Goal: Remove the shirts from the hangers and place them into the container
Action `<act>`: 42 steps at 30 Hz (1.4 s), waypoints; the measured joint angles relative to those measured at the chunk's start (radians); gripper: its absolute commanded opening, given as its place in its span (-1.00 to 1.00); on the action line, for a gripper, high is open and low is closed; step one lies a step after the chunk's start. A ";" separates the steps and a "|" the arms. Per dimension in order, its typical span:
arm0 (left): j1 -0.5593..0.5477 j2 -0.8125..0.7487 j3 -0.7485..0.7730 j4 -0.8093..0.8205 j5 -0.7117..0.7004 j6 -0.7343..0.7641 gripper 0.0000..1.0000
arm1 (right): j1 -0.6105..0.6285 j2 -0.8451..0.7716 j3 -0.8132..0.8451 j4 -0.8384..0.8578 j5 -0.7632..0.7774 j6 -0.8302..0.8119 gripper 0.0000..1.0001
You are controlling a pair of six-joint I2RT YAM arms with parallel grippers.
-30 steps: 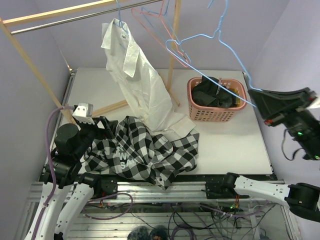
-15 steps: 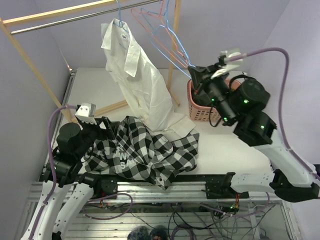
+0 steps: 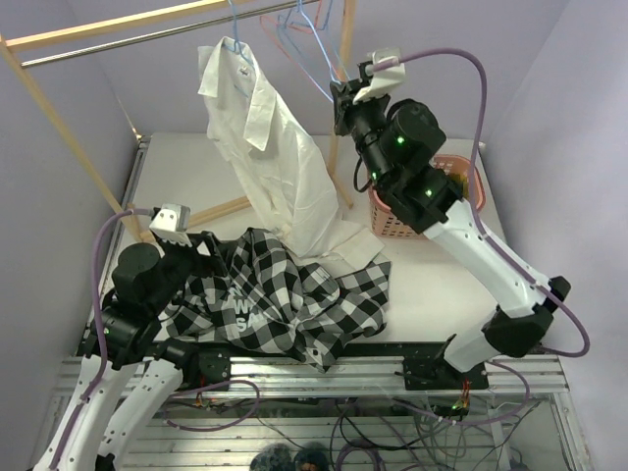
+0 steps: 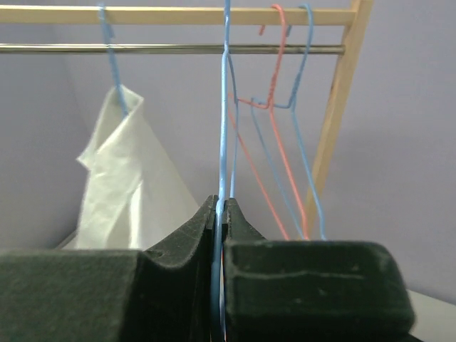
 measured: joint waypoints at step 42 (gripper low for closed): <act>-0.045 0.024 0.000 -0.006 -0.003 -0.001 0.81 | -0.230 -0.603 -0.835 -0.138 -0.552 0.451 0.34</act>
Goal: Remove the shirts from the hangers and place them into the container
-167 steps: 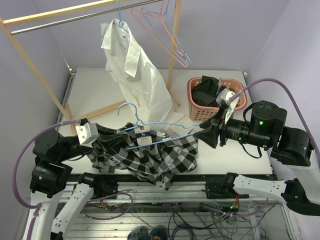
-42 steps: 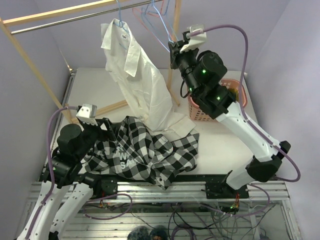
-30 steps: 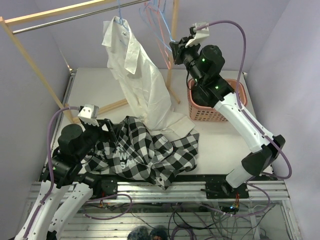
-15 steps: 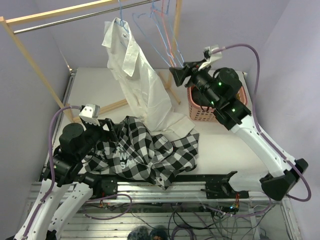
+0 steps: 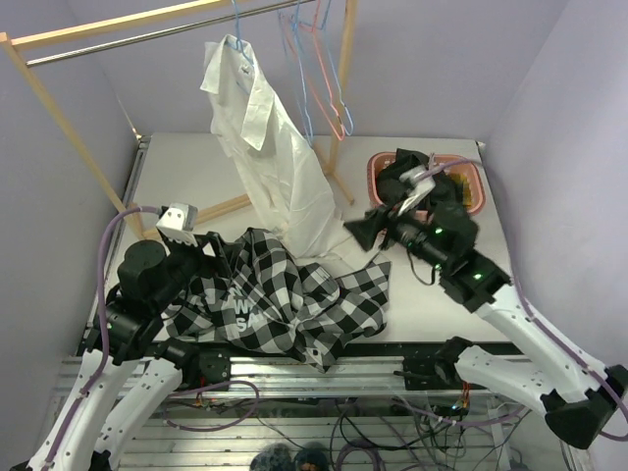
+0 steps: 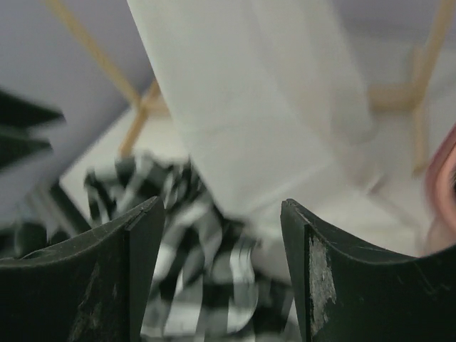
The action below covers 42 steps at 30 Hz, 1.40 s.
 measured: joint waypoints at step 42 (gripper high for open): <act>-0.011 0.025 0.000 -0.006 0.000 -0.007 0.79 | 0.707 0.906 -0.001 0.108 0.479 0.293 0.88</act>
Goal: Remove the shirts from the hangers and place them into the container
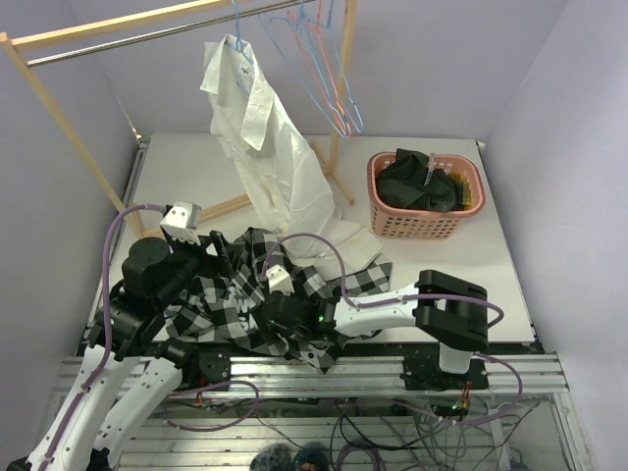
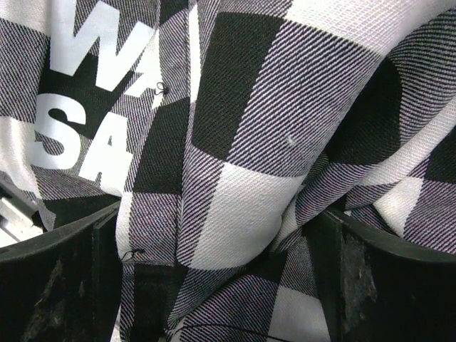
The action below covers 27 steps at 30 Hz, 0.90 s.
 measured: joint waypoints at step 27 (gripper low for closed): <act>-0.019 0.002 0.000 -0.001 -0.003 -0.001 0.79 | -0.220 -0.834 -0.100 -0.487 0.168 0.005 -1.00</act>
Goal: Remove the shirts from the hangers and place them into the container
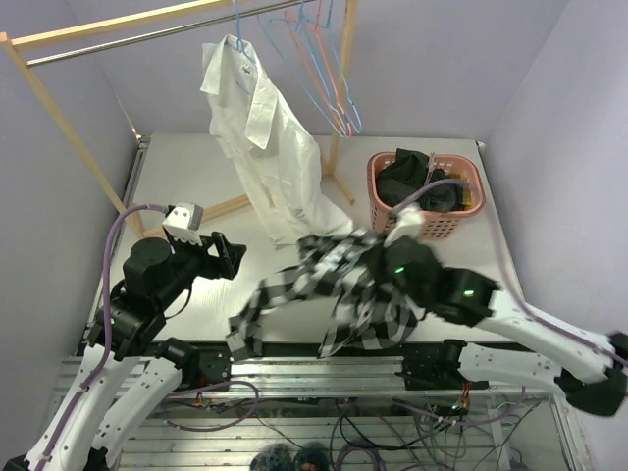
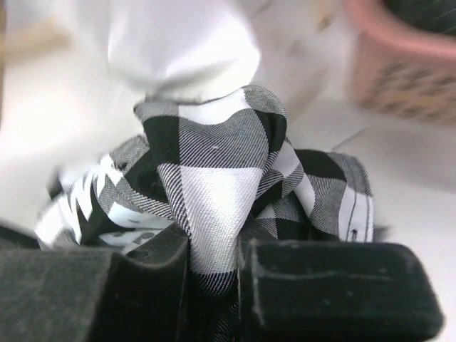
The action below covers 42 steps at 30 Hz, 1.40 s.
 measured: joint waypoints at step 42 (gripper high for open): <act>-0.017 0.015 0.000 0.000 0.002 0.000 0.80 | 0.072 0.564 1.429 0.894 0.788 -1.754 -0.89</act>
